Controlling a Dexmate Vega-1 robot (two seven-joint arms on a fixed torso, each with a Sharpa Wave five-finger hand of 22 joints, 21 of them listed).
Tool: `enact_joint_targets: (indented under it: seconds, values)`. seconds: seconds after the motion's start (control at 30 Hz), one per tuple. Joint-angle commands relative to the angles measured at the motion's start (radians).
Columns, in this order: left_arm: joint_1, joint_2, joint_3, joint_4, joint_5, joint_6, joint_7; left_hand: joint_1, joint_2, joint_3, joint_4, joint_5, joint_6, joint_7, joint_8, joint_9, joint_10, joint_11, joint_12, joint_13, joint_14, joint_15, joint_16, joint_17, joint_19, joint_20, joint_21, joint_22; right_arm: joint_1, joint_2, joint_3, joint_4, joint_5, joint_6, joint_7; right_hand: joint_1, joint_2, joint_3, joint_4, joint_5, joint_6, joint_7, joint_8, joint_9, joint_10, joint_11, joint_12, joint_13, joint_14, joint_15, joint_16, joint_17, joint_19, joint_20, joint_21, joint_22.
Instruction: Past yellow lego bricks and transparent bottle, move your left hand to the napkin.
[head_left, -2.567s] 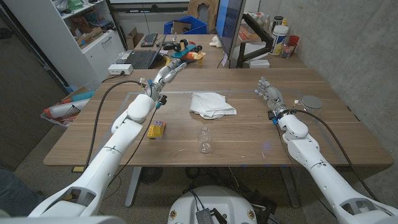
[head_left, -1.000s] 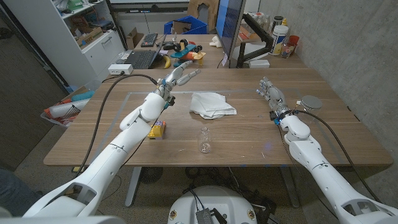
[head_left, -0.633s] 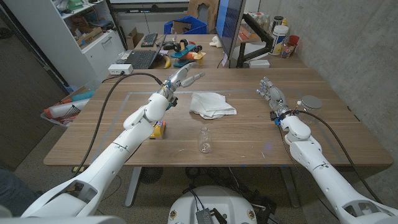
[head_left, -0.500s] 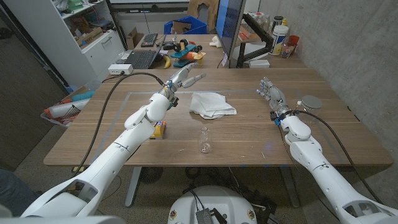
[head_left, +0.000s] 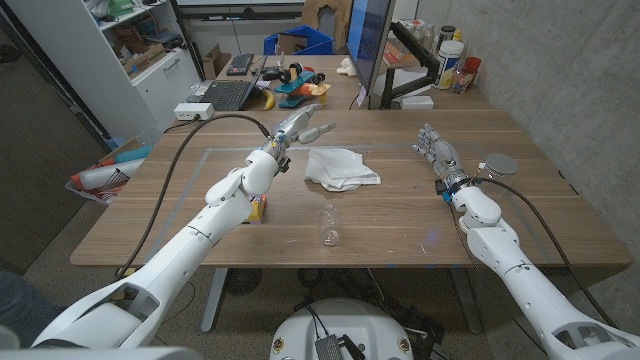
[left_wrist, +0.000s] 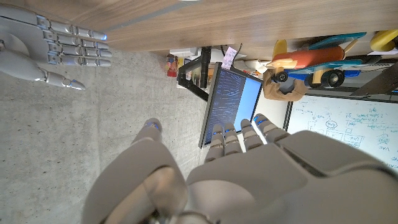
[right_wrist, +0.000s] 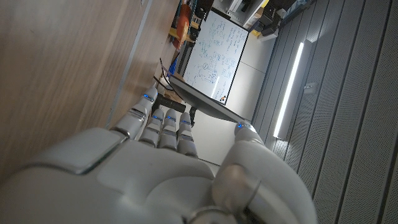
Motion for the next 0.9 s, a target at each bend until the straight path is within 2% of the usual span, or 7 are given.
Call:
enact_joint_targets:
  seconds: [0.03,0.5,0.9]
  values:
    - [-0.027,0.002,0.035,0.022,0.047,0.016,-0.002,0.011,-0.001,0.002,-0.005,0.0,0.005,-0.001,0.003,0.001,0.002,-0.002,0.004,0.005,0.008,-0.003,0.001,0.001,-0.005,0.012,0.0,0.005,0.009,0.002,-0.001,0.01,-0.004,0.006,0.004,-0.008,0.002,0.005,-0.006,0.0,0.008,-0.005,-0.002,0.003,0.011,0.0,0.0,0.0,0.01,-0.001,0.004,0.002,0.012,0.0,-0.002,0.002]
    - [-0.069,0.003,0.088,0.064,0.096,0.032,-0.035,0.011,0.0,0.001,-0.009,0.001,0.007,-0.003,0.001,0.001,0.002,-0.003,0.003,0.005,0.002,-0.007,-0.002,0.002,-0.01,0.032,-0.003,0.006,0.013,0.002,0.0,0.011,-0.008,0.006,0.0,-0.01,0.003,0.004,-0.007,0.0,0.009,-0.006,-0.003,0.003,0.012,0.001,-0.001,0.0,0.013,-0.002,0.005,0.001,0.012,0.001,-0.003,0.002]
    - [-0.09,0.01,0.129,0.089,0.13,0.03,-0.062,0.01,0.0,-0.001,-0.011,0.001,0.013,-0.005,0.003,0.002,0.004,-0.007,0.003,0.005,0.004,-0.008,-0.002,0.002,-0.013,0.036,-0.004,0.006,0.007,0.0,-0.008,-0.011,-0.018,-0.002,-0.013,-0.011,0.003,0.004,-0.008,-0.001,0.009,-0.005,-0.004,0.003,0.011,0.002,-0.002,0.001,0.012,0.0,0.004,0.0,0.011,0.002,-0.004,0.002]
